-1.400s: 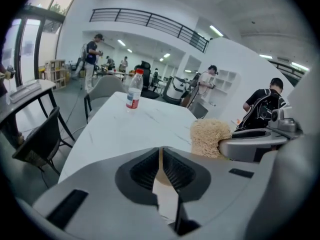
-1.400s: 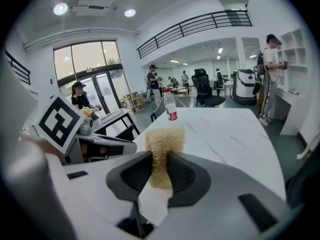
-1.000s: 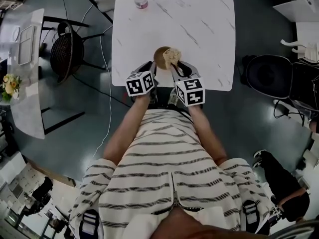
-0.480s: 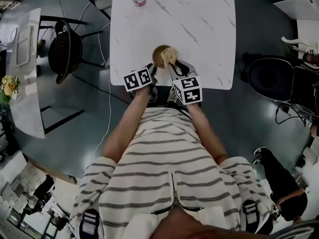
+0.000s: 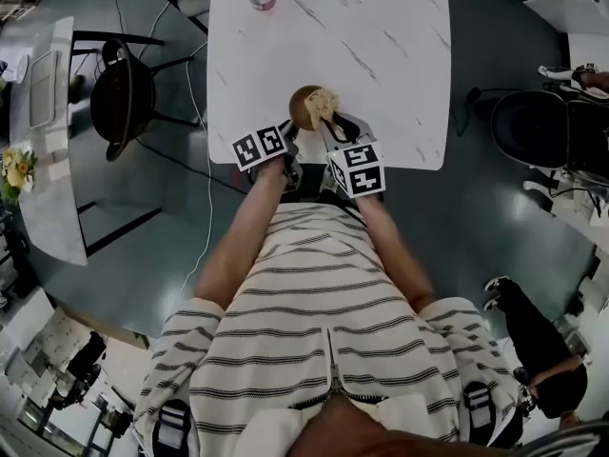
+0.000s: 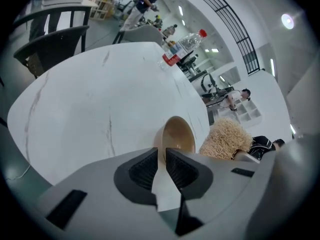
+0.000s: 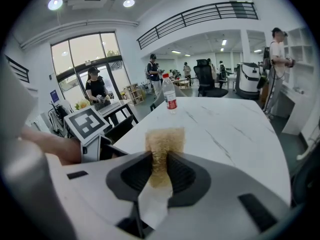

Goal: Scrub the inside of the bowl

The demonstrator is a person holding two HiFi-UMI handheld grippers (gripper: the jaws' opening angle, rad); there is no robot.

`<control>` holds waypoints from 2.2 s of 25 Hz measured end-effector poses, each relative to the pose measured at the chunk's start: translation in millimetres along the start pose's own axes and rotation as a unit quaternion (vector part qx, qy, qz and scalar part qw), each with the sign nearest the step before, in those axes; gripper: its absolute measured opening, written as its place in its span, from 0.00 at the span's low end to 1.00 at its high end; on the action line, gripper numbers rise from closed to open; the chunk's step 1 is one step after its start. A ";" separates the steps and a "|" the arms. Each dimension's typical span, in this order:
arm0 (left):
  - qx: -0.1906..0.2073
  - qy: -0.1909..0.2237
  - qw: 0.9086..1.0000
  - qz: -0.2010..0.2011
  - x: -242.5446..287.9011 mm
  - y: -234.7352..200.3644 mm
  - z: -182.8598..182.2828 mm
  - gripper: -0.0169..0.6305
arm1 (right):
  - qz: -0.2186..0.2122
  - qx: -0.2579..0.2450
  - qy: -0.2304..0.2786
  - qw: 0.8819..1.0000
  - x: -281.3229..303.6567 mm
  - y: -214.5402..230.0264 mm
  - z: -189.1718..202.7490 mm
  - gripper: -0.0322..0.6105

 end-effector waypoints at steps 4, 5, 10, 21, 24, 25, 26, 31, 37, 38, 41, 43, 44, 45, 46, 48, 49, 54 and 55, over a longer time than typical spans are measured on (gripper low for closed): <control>-0.007 -0.001 1.000 0.001 3.8 0.4 -0.5 0.10 | -0.002 -0.001 -0.006 1.000 3.0 1.8 1.8 0.20; -0.009 -0.002 1.000 0.001 4.2 0.4 -0.9 0.10 | -0.002 -0.001 -0.008 1.000 3.7 1.8 1.9 0.20; -0.015 -0.004 1.000 -0.001 5.8 0.6 -1.6 0.10 | -0.002 0.001 -0.014 1.000 6.2 3.6 3.6 0.20; -0.029 -0.001 1.000 -0.010 6.6 -1.7 -2.0 0.05 | -0.002 0.005 -0.028 1.000 11.9 8.7 9.8 0.20; -0.030 -0.003 0.999 -0.014 5.9 -1.3 -2.8 0.05 | -0.002 0.004 -0.035 0.999 13.9 9.2 11.7 0.20; -0.030 -0.003 0.999 -0.015 5.8 -0.6 -3.0 0.05 | -0.002 0.003 -0.038 0.999 15.0 9.5 12.8 0.20; -0.029 -0.004 0.999 -0.017 6.1 0.1 -3.3 0.05 | -0.001 0.002 -0.042 0.999 16.6 10.2 14.0 0.20; -0.022 -0.003 0.999 -0.024 9.1 2.6 -6.1 0.05 | 0.006 -0.001 -0.058 0.998 27.4 14.0 19.3 0.20; -0.022 -0.005 0.999 -0.031 7.8 4.2 -7.0 0.04 | 0.016 -0.004 -0.065 0.998 38.5 15.8 15.0 0.20; -0.023 -0.005 0.999 -0.031 7.8 4.3 -6.9 0.04 | 0.018 -0.004 -0.066 0.998 41.2 17.2 14.1 0.20; -0.025 -0.004 0.999 -0.029 7.7 3.8 -6.1 0.04 | 0.024 0.002 -0.067 0.997 49.8 21.1 11.2 0.20; -0.026 -0.003 0.999 -0.028 7.3 4.1 -5.7 0.04 | 0.025 0.008 -0.067 0.997 54.6 21.8 9.4 0.20; -0.026 -0.003 0.999 -0.028 7.5 4.4 -5.8 0.04 | 0.026 0.008 -0.067 0.997 56.8 21.6 8.8 0.20; -0.025 -0.003 0.999 -0.028 7.9 4.5 -6.2 0.04 | 0.027 0.007 -0.066 0.997 58.9 21.2 8.4 0.20; -0.023 -0.003 0.999 -0.028 8.3 4.4 -6.5 0.04 | 0.027 0.005 -0.066 0.997 61.1 20.9 8.5 0.20; -0.017 -0.004 0.999 -0.029 8.9 4.3 -6.5 0.04 | 0.026 0.002 -0.065 0.998 64.2 21.1 9.8 0.20; -0.016 -0.004 0.999 -0.029 9.2 4.7 -6.0 0.04 | 0.025 0.001 -0.064 0.998 64.9 21.3 10.5 0.20; -0.016 -0.004 0.999 -0.029 9.0 5.6 -5.7 0.04 | 0.018 -0.004 -0.063 0.998 68.6 18.3 10.8 0.20; -0.016 -0.004 0.999 -0.029 8.8 5.6 -6.0 0.04 | 0.015 -0.005 -0.062 0.998 69.6 17.5 10.5 0.20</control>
Point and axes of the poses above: the fingertips, and each gripper's own axes: x forward along the fingers, y to its right, z out of its underside, the point moved 8 cm from there along -x, backward along the fingers, and after that the axes turned 15 degrees about x, right-handed, at the moved point
